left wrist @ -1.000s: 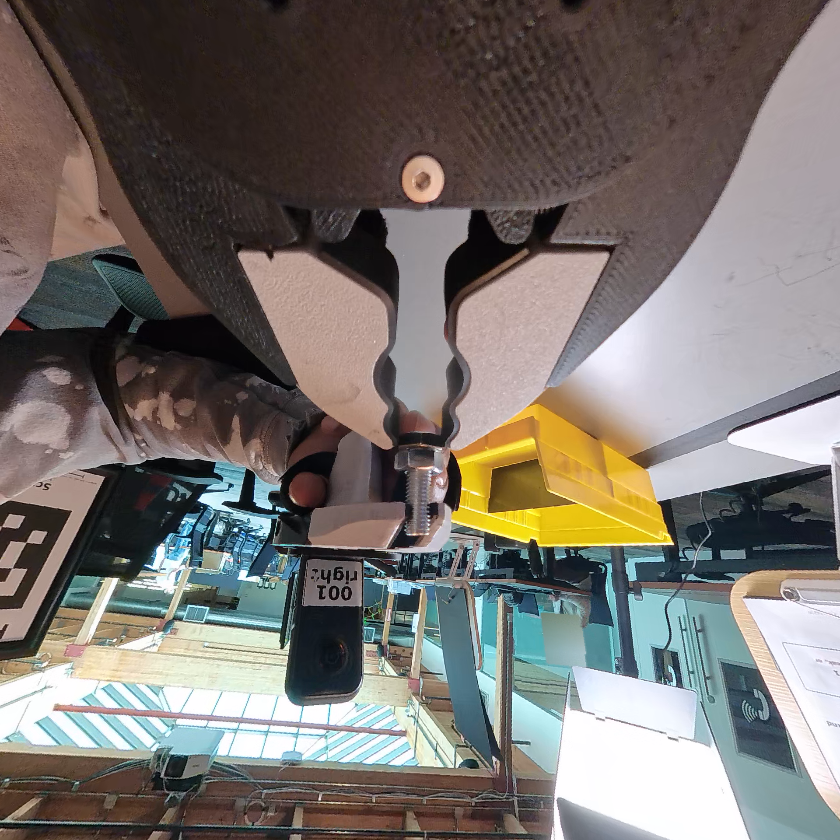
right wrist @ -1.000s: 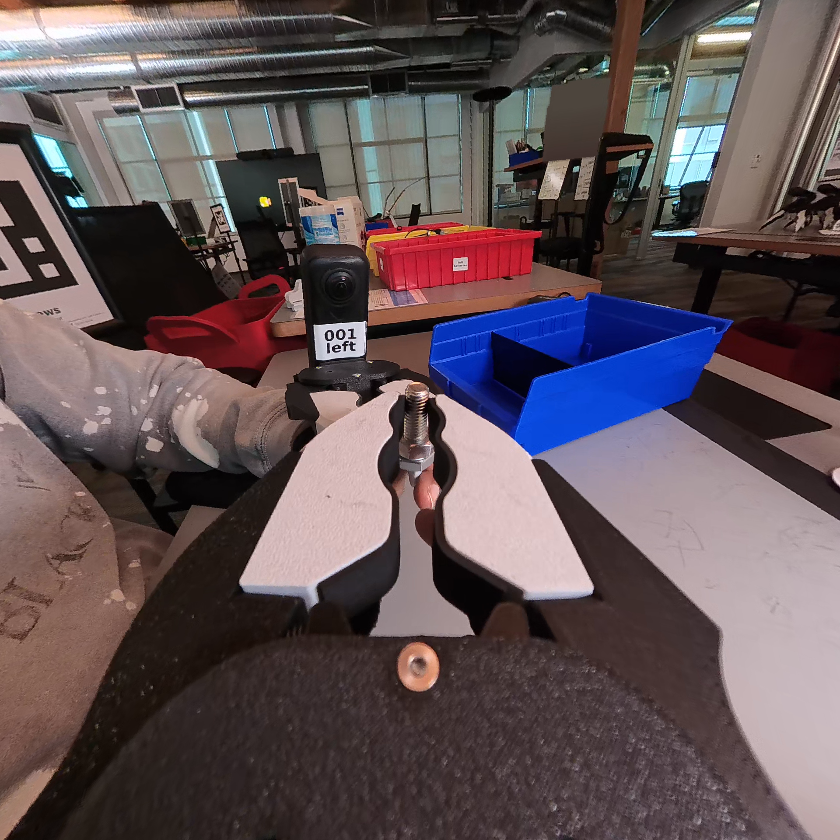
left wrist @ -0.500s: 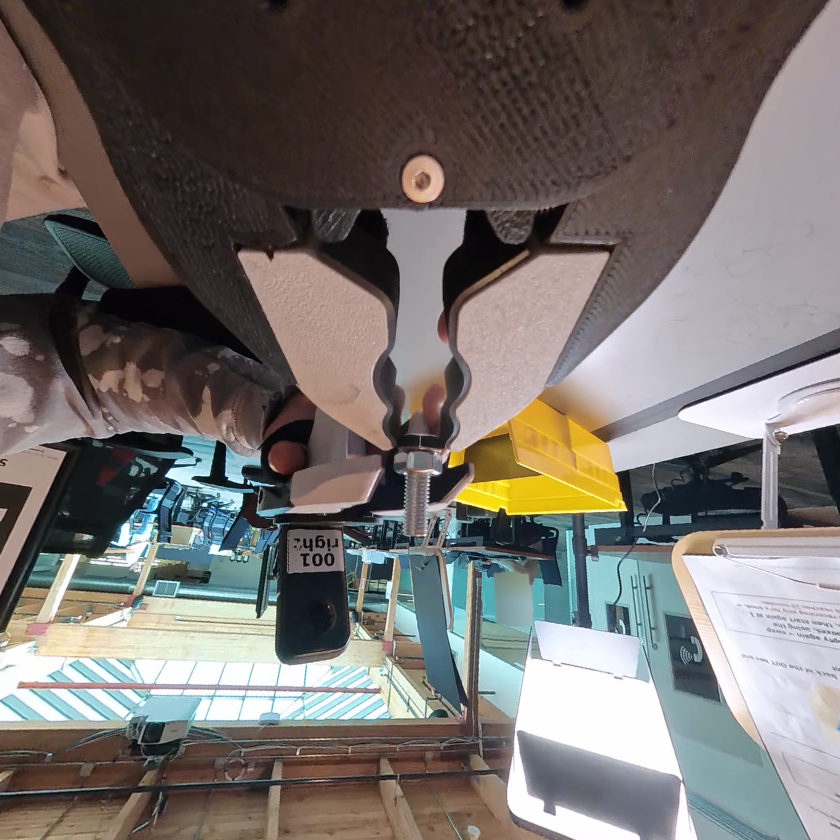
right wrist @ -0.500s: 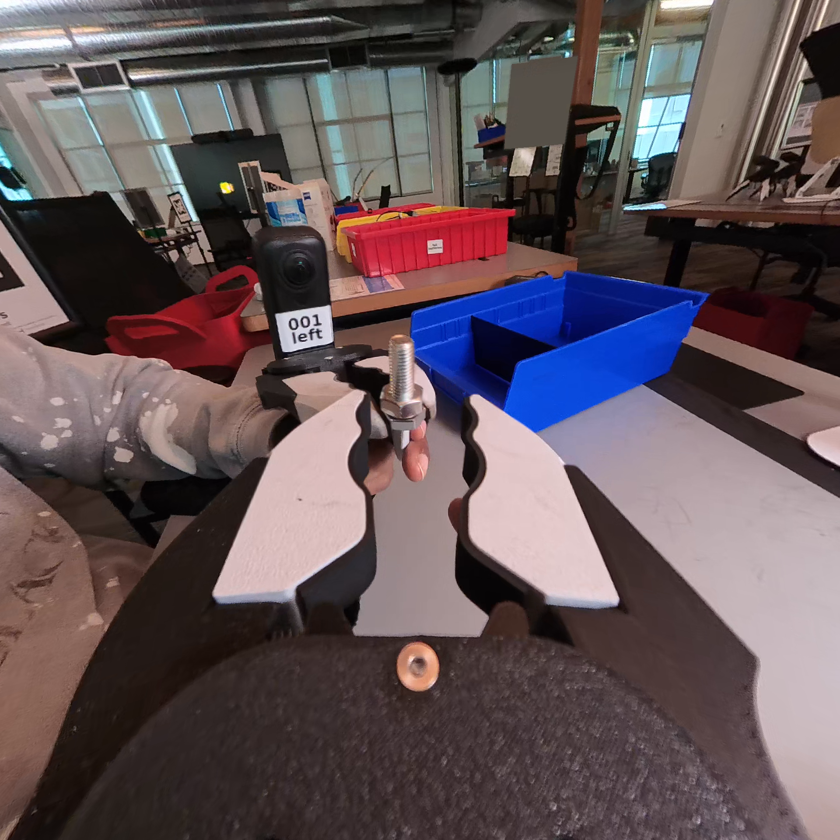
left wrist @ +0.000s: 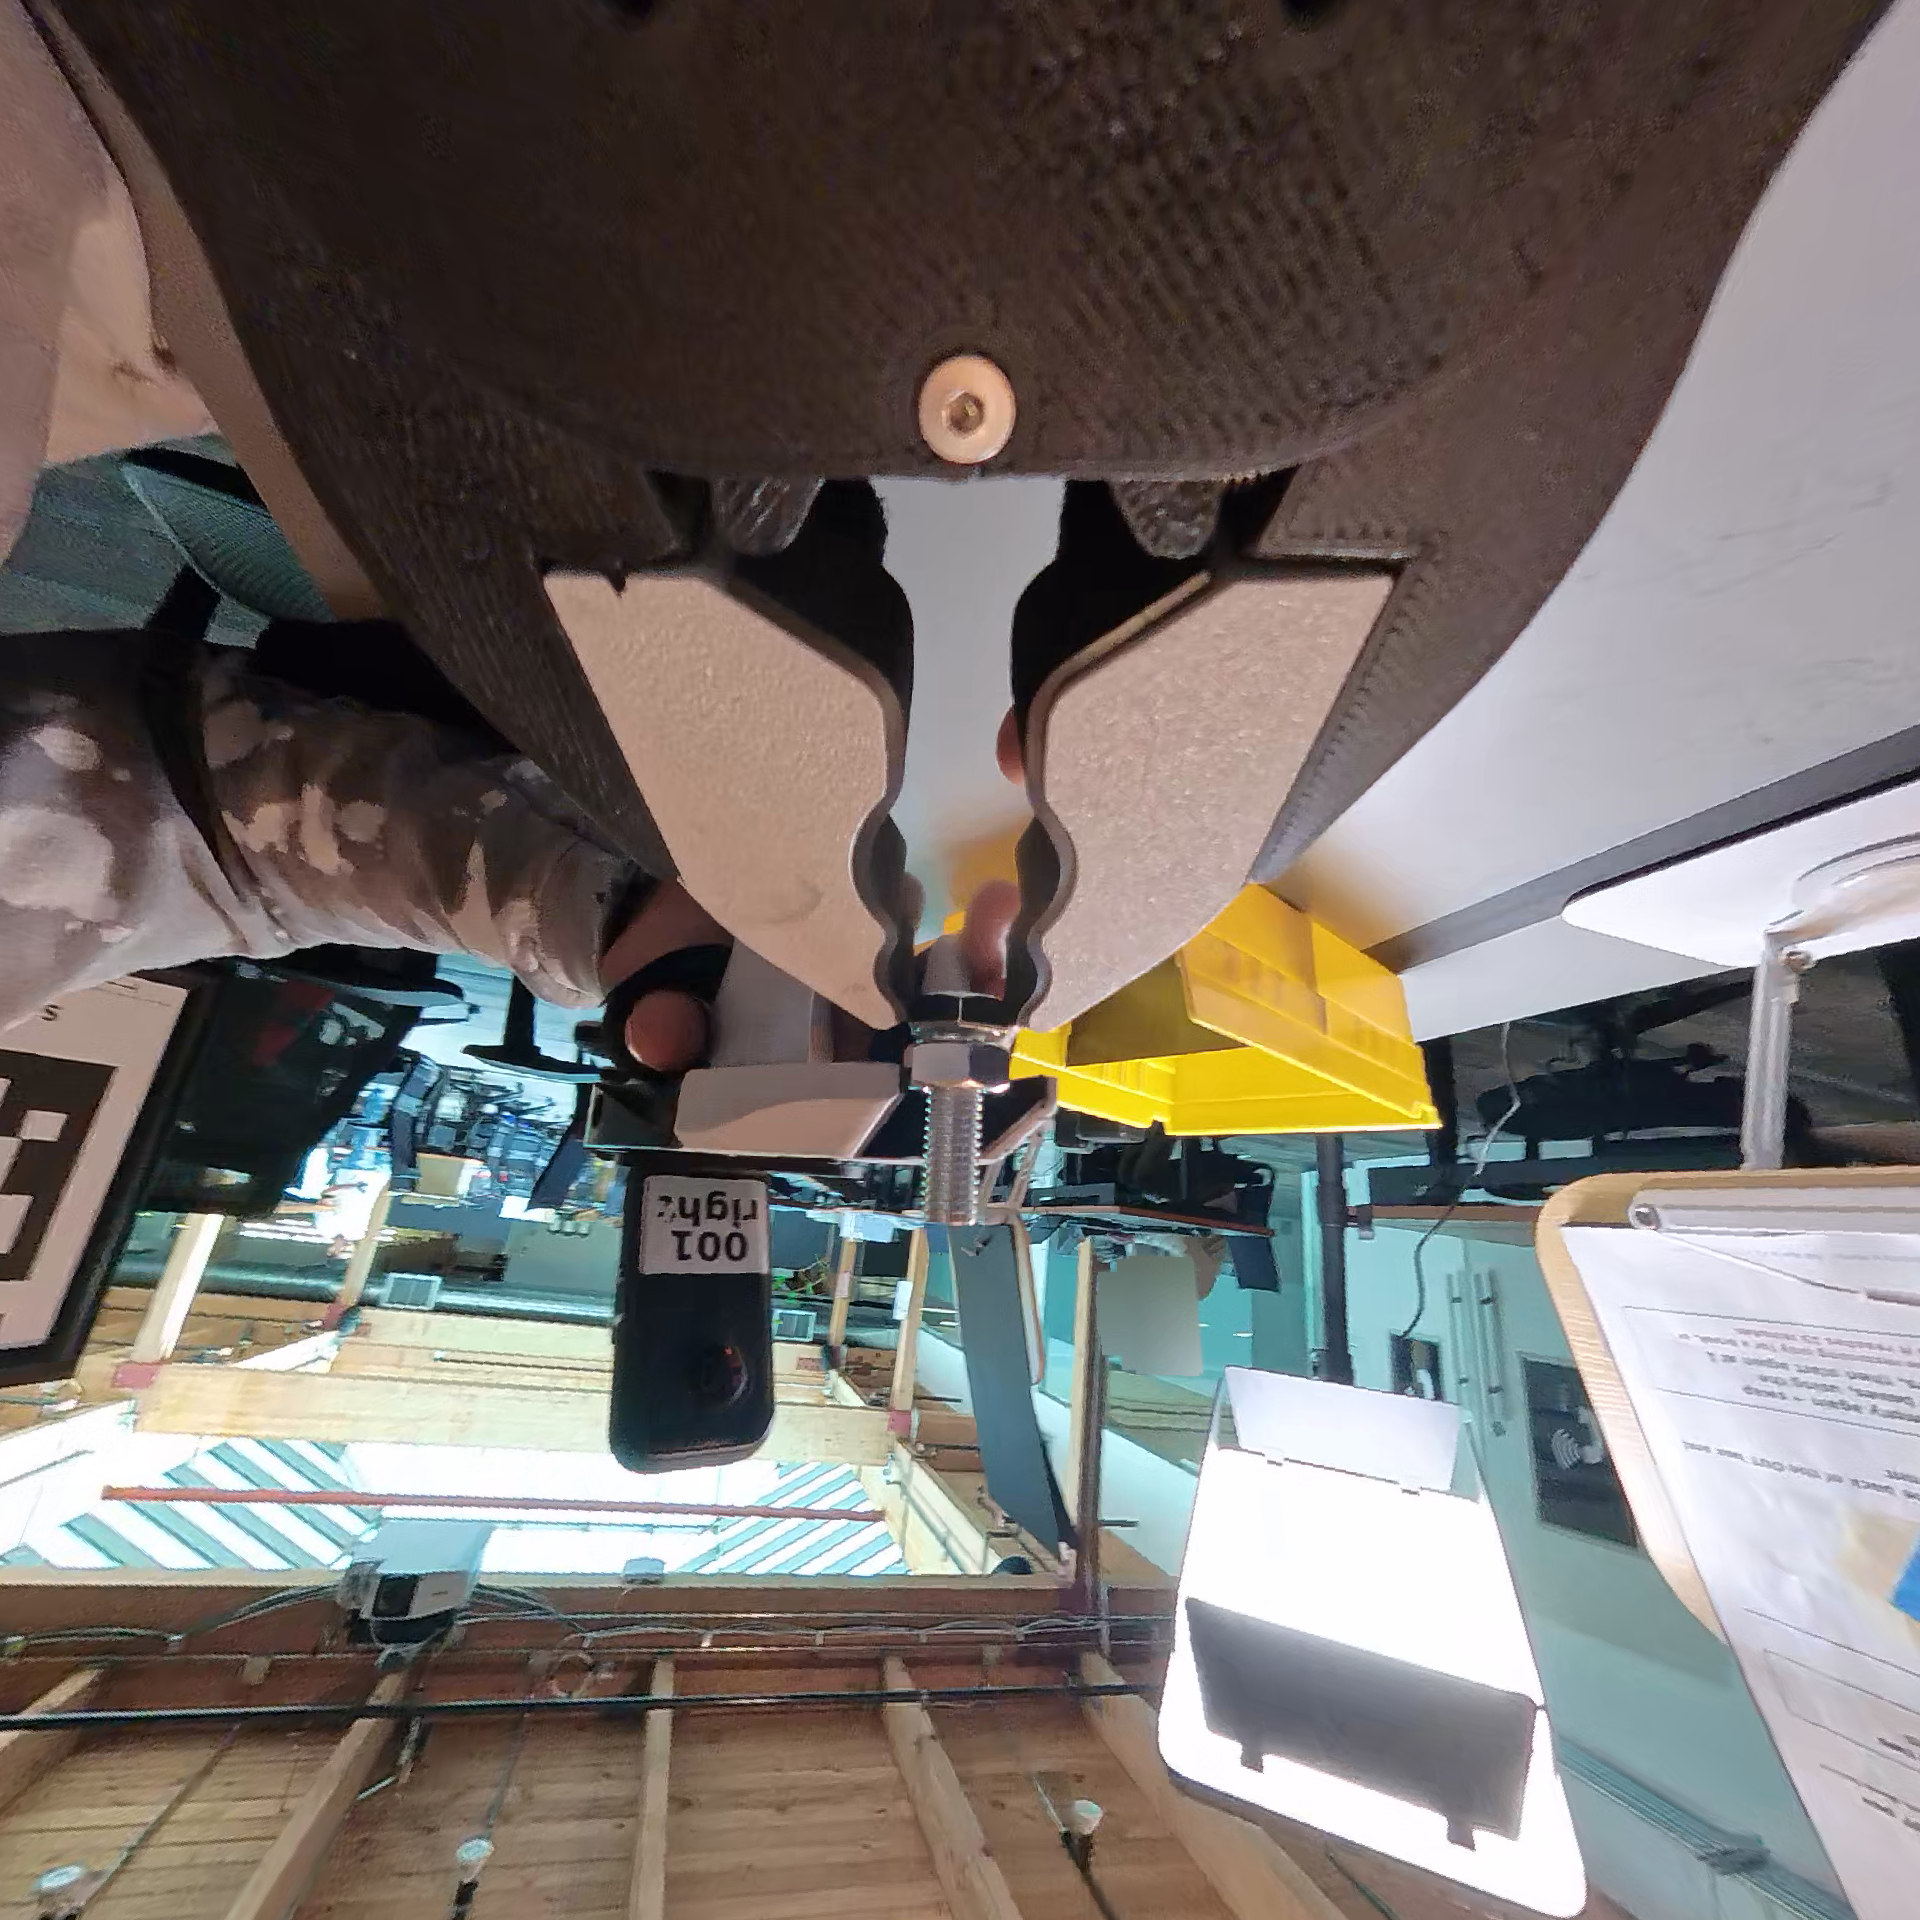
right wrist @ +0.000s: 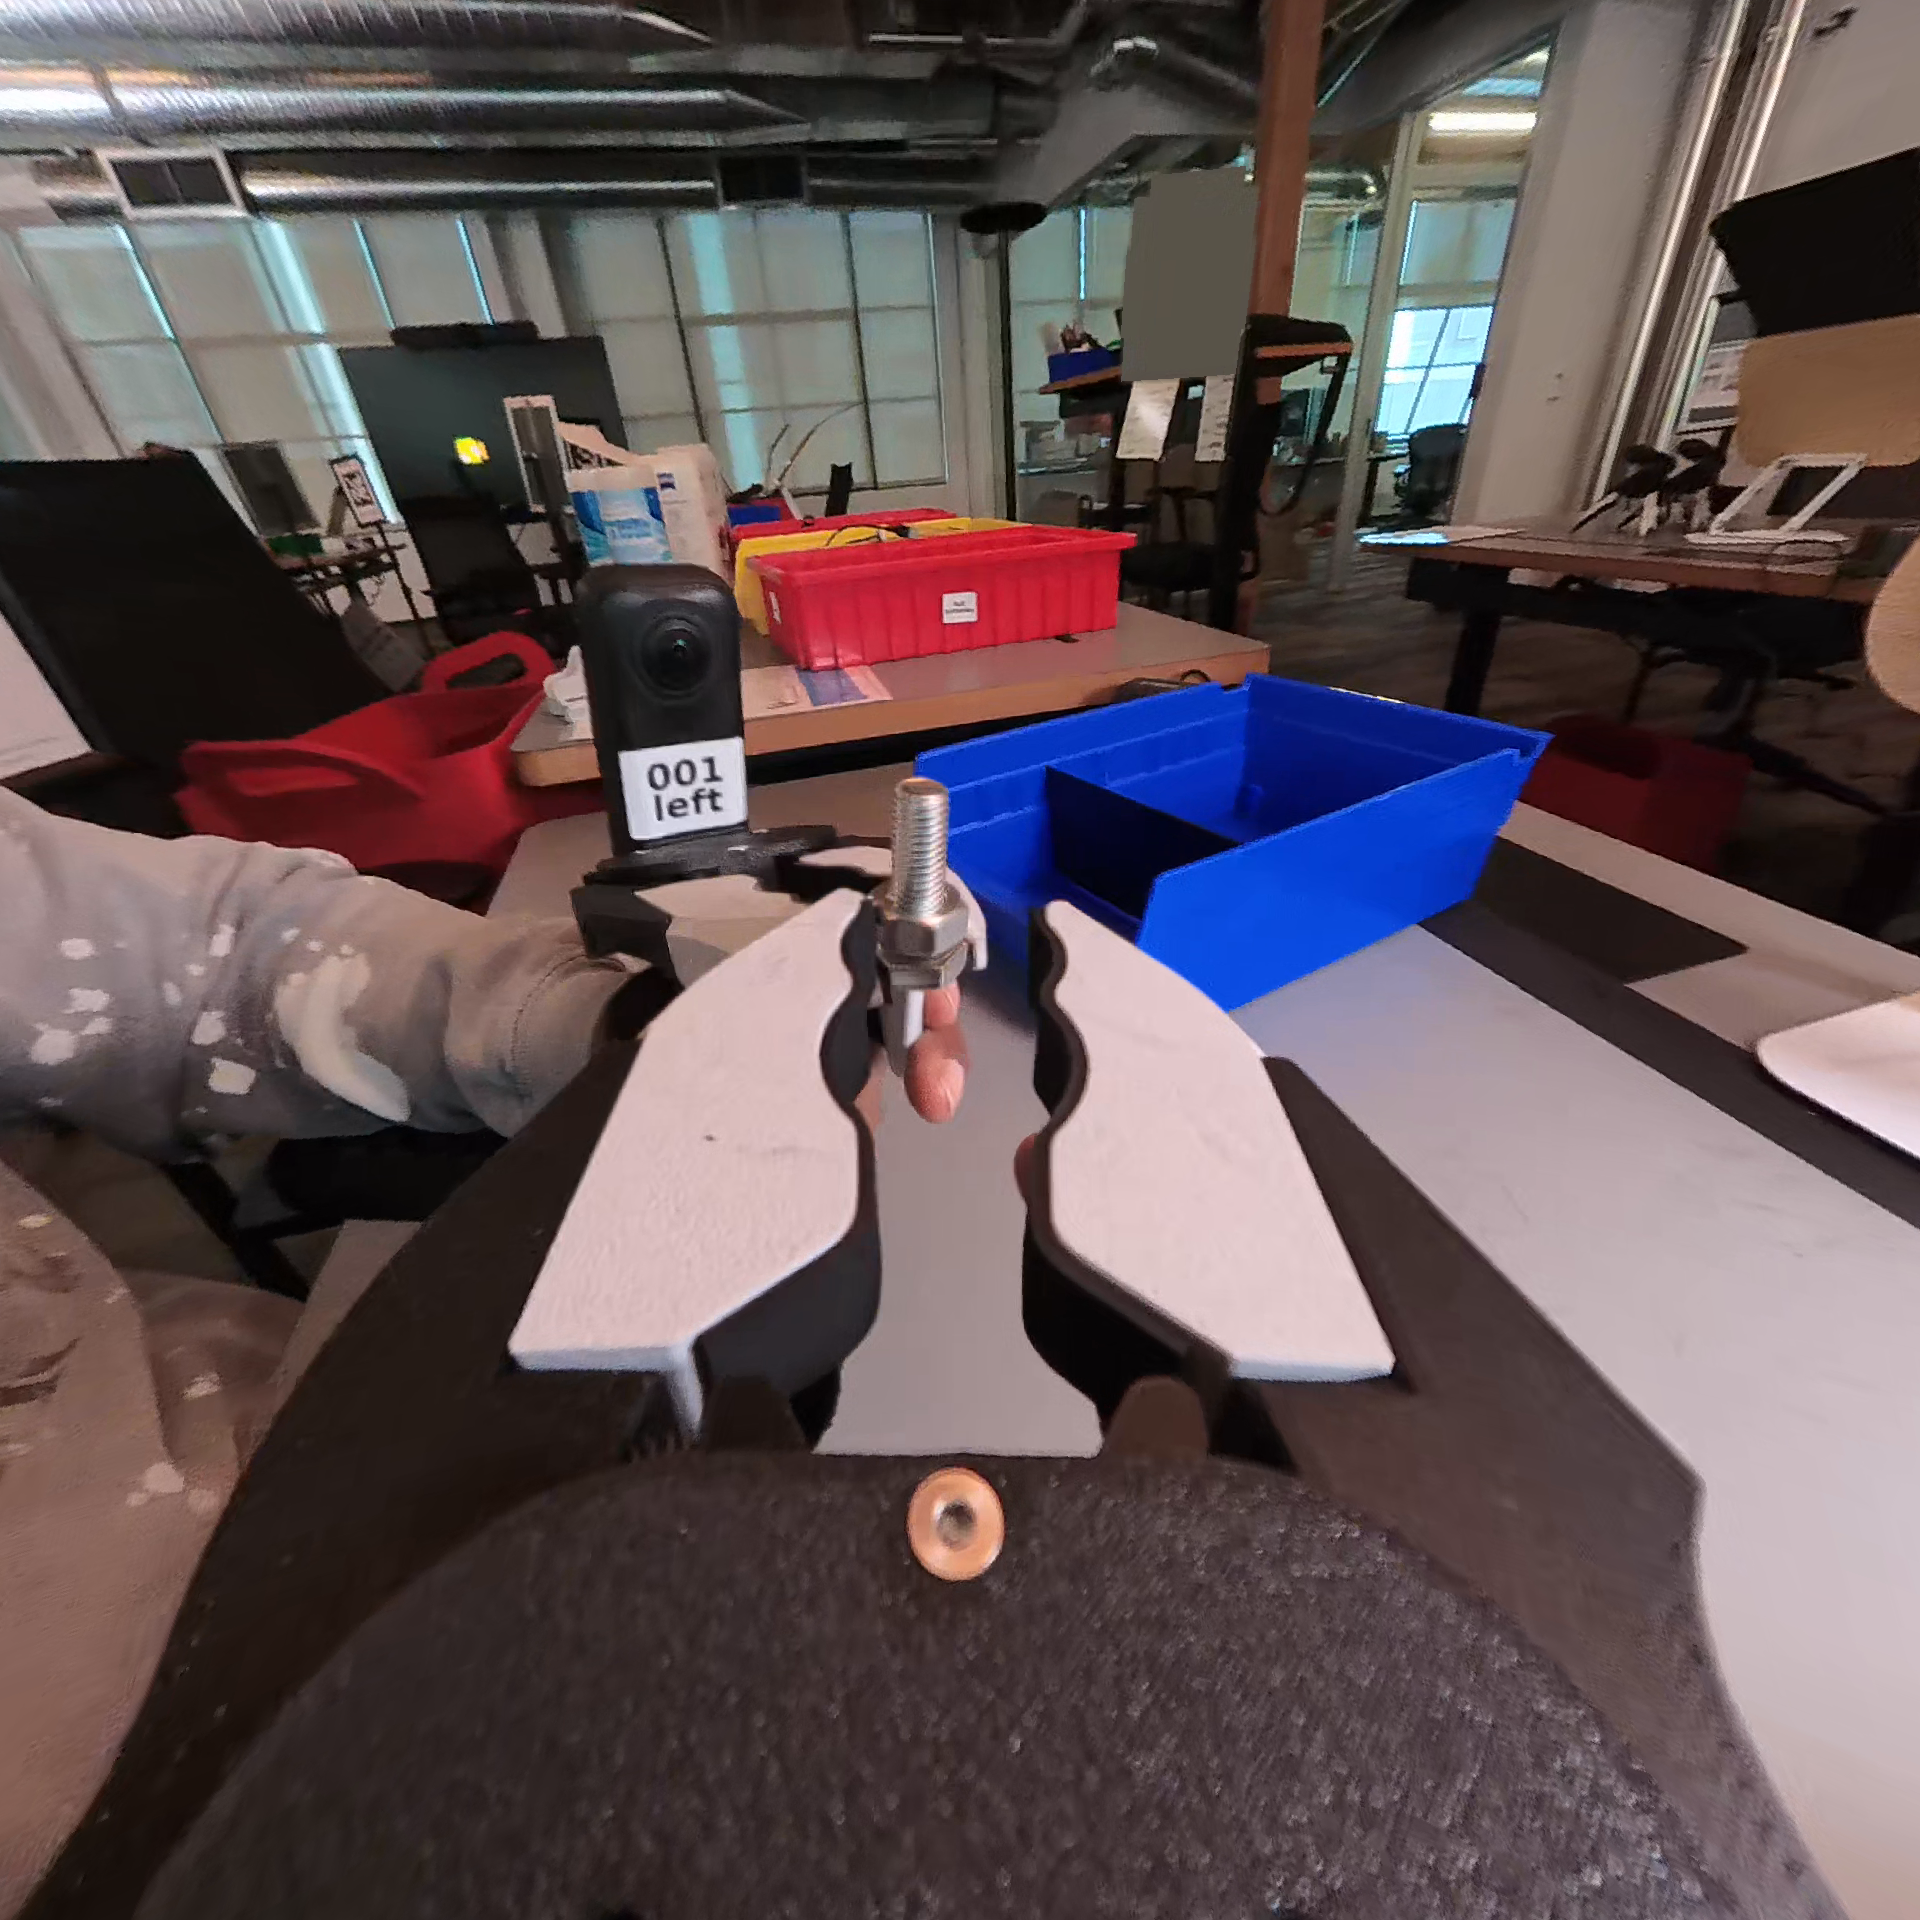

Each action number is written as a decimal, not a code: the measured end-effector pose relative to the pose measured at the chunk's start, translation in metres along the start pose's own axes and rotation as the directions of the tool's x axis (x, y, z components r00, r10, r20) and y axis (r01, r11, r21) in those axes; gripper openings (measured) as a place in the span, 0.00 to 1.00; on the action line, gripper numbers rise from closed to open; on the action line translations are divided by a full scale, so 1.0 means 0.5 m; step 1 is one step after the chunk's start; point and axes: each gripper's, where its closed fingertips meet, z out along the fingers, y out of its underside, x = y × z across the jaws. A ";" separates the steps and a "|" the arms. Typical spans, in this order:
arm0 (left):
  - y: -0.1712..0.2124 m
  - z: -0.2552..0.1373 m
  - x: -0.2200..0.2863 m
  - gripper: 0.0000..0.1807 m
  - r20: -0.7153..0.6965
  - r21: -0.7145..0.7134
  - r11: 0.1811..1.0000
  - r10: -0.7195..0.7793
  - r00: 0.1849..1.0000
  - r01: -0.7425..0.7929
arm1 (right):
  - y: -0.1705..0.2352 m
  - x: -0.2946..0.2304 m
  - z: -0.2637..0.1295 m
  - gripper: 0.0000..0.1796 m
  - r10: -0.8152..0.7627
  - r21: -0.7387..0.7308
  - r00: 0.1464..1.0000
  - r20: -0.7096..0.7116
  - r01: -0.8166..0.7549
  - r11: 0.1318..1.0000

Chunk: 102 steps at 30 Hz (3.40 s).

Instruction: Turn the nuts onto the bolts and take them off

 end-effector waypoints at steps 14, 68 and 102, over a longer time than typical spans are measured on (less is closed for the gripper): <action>-0.024 -0.007 0.001 0.10 0.006 0.049 0.999 0.004 1.000 -0.004 | -0.014 0.025 -0.013 0.03 0.046 0.011 0.997 -0.063 -0.045 0.999; -0.032 -0.010 0.002 0.10 0.010 0.059 0.998 0.036 0.999 -0.037 | -0.049 -0.013 0.014 0.14 0.061 0.141 0.998 0.000 -0.060 0.988; -0.046 -0.012 0.012 0.10 -0.009 0.101 0.995 0.021 1.000 -0.020 | -0.061 -0.029 0.019 0.17 0.076 0.146 0.997 0.030 -0.080 0.986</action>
